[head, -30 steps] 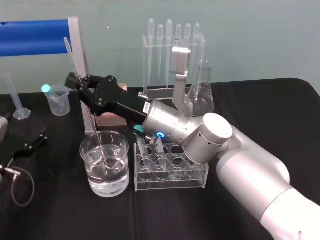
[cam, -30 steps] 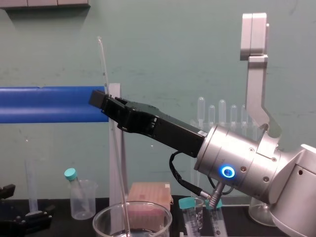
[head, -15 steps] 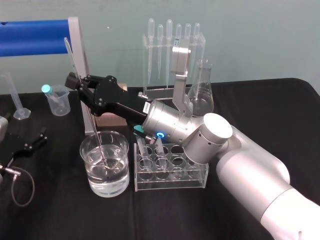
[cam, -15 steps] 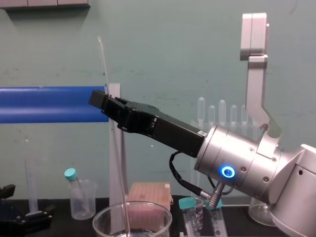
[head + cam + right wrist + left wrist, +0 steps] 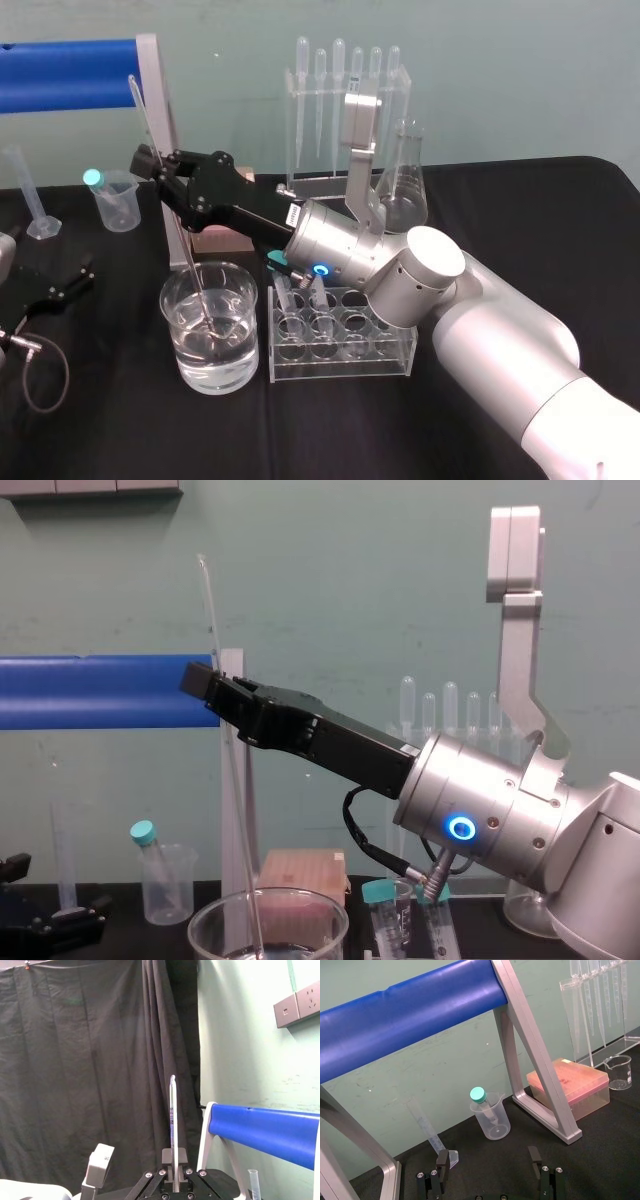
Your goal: Hold the thermometer with one hand and immerse one end into the beaker, then reinsert it into the test tube rack.
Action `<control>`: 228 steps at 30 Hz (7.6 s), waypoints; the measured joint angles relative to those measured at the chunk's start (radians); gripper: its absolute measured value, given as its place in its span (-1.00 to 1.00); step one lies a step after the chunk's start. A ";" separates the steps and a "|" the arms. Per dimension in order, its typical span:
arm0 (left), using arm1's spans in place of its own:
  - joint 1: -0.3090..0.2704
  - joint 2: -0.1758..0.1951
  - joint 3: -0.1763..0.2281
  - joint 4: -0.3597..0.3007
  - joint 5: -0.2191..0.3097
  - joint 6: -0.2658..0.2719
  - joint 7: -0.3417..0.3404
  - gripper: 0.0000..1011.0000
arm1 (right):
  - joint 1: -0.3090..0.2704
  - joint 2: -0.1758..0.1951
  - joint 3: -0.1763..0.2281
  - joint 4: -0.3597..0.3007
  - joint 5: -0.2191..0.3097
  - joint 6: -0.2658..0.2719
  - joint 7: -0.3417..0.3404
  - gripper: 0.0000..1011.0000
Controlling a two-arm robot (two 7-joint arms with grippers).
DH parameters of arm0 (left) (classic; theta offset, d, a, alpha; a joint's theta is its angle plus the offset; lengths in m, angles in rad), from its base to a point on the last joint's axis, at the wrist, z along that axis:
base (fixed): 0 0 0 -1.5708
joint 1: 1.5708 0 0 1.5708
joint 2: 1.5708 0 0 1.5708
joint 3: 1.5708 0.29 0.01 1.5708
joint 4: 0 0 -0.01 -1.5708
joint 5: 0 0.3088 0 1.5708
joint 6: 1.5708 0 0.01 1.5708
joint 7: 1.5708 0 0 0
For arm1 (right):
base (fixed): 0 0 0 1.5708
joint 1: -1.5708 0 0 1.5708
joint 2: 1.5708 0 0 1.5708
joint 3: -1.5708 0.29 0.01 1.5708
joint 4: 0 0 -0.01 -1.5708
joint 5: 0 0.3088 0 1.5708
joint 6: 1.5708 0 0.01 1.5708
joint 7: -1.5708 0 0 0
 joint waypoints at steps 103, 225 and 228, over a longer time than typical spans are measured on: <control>0.000 0.000 0.000 0.000 0.000 0.000 0.000 0.99 | 0.000 0.000 0.000 0.000 0.000 0.000 0.000 -0.90; 0.000 0.000 0.000 0.000 0.000 0.000 0.000 0.99 | -0.275 0.258 0.265 -0.239 -0.015 -0.032 -0.167 -0.90; 0.000 0.000 0.000 0.000 0.000 0.000 0.000 0.99 | -0.275 0.258 0.264 -0.239 -0.016 -0.024 -0.173 -0.90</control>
